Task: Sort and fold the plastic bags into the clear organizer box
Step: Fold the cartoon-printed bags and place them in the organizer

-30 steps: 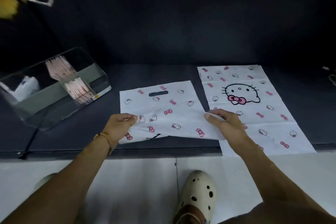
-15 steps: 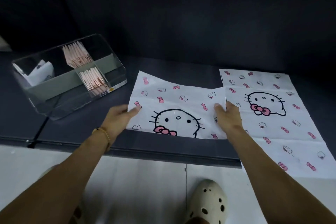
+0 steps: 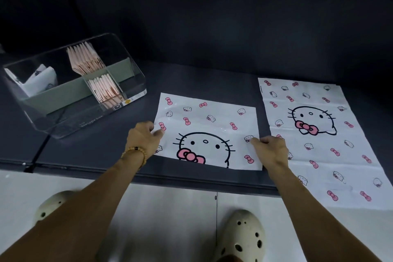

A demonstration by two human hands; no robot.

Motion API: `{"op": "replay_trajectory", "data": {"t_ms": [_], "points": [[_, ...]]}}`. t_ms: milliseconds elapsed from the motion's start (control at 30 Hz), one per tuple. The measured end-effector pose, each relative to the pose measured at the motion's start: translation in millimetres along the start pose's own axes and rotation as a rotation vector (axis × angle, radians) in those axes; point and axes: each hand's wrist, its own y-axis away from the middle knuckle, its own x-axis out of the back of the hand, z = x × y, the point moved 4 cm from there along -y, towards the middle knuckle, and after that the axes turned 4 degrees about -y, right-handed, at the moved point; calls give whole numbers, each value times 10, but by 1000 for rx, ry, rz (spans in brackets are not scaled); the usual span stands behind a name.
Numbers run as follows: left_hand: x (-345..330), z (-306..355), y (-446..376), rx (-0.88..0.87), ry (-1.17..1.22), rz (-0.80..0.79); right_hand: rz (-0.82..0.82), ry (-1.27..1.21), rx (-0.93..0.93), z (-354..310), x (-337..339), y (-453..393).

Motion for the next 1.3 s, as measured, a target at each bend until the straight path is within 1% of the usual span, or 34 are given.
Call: {"op": "replay_trajectory", "data": {"t_ms": [133,200,233,267,300,333,367,400,433,500,567,600,633,667,700,733,767,833,867,900,967,1067,1167,1300], "points": [[-20,11,-1,22,-59,13,-13,-14,20,36,-5,5],[16,54,60,-5,-207,118,-16,-28,16,65,-7,6],[30,95,105,-76,-305,198,-17,-35,12,77,-8,4],[18,148,159,-190,-407,256,-15,-37,12,81,-7,4],[-25,205,215,-335,-494,282,-13,-38,17,80,-9,4],[-90,247,277,-487,-538,269,-13,-39,26,82,-13,1],[-176,258,332,-627,-558,214,-13,-39,35,79,-15,2],[-271,240,382,-736,-573,133,-13,-41,39,74,-17,-1],[-357,196,424,-799,-596,48,-12,-40,37,72,-15,-2],[-448,82,466,-805,-647,-54,-14,-21,34,65,-10,1],[-473,5,472,-773,-700,-76,2,35,55,15,-8,50],[-480,-15,470,-766,-724,-84,35,116,105,-28,-2,97],[-481,-22,464,-762,-741,-92,85,235,207,-99,-12,160],[-482,-18,459,-758,-749,-96,124,361,351,-187,-61,248],[-483,-10,457,-754,-749,-94,138,443,517,-287,-164,367],[-485,-1,460,-748,-745,-88,118,455,668,-385,-312,502],[-487,3,468,-741,-741,-84,58,431,782,-469,-489,637],[-489,8,486,-738,-729,-76,-138,402,900,-552,-858,837],[-483,8,492,-739,-724,-70,-223,432,924,-547,-999,902],[-476,8,493,-741,-718,-66,-266,482,955,-512,-1084,920],[-469,9,488,-744,-704,-64,-275,590,1008,-394,-1065,845],[-470,2,472,-738,-693,-74,-290,701,1043,-193,-820,670],[-473,-6,457,-737,-700,-69,-324,776,1037,56,-496,518],[-464,-5,458,-753,-676,-65,-335,744,960,319,-34,402]]}}
